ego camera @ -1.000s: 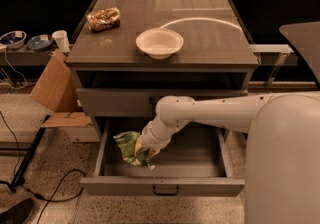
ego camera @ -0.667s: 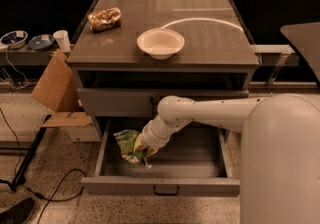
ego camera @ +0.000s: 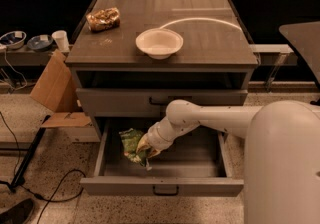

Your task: Place green jalapeno chip bag into middle drawer

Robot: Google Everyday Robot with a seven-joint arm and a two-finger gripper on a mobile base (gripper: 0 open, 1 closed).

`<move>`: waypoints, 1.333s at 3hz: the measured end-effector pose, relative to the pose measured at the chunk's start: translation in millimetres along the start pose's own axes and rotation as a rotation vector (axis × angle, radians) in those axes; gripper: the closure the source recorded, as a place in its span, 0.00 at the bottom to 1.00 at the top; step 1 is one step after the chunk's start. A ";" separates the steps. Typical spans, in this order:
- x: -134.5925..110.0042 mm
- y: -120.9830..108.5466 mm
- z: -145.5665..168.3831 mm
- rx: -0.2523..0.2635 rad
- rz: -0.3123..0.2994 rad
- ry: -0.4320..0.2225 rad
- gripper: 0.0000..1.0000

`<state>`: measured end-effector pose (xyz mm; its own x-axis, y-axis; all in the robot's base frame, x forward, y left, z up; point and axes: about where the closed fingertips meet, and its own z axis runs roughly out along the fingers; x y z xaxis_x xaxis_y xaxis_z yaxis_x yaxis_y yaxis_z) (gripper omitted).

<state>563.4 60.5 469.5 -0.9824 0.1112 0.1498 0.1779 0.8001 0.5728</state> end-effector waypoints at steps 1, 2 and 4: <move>-1.5 -5.5 -3.2 -0.042 0.033 -0.020 0.50; -2.1 -5.4 -3.3 -0.064 0.038 -0.026 0.27; -2.6 -3.1 -3.6 -0.079 0.033 -0.036 0.00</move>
Offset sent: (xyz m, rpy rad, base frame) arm 0.0049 -0.0100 0.0018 0.0792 -0.0163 -0.0755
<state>565.6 55.5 470.3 -0.9770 0.1590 0.1419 0.2131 0.7467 0.6301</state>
